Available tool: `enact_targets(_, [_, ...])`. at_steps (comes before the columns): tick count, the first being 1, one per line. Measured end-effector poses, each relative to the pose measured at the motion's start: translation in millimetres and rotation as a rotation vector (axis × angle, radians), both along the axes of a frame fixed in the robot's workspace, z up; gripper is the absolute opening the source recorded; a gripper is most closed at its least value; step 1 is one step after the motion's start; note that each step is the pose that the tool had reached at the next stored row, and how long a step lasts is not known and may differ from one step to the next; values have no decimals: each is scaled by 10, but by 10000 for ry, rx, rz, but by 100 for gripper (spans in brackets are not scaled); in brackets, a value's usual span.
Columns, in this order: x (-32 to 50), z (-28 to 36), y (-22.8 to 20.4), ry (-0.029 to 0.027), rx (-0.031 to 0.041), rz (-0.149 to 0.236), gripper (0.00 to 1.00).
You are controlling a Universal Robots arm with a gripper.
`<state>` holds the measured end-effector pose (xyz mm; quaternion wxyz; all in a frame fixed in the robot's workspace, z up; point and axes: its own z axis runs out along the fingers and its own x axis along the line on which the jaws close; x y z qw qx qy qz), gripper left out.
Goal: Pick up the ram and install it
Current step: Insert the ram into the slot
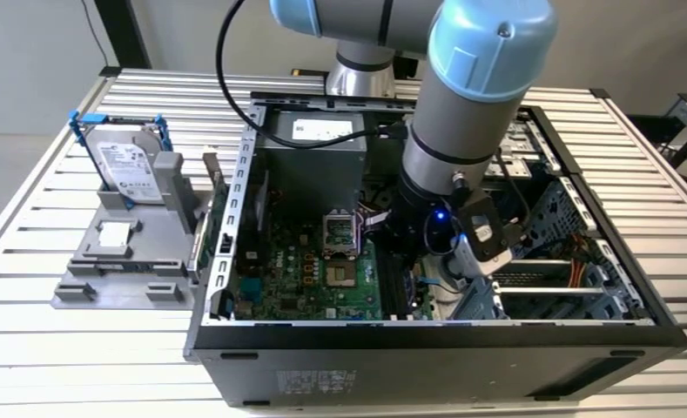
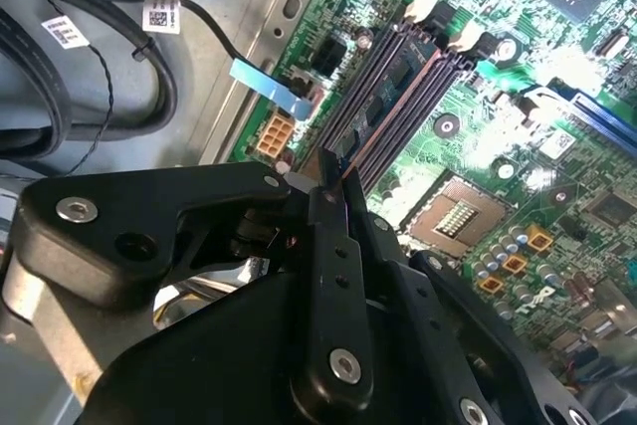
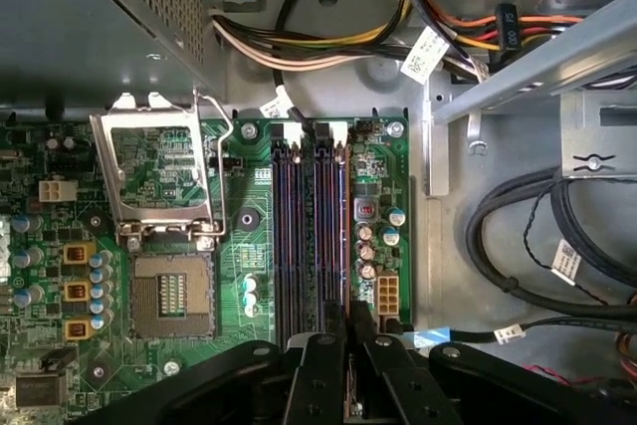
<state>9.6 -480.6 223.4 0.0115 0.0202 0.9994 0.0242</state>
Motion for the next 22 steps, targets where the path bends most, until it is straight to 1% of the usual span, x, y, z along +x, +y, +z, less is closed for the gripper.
enact_targets(7, [0, -17, 6, 1, -3, 20, 0])
enact_targets(22, [-1, -73, 17, 1, -1, 24, 0])
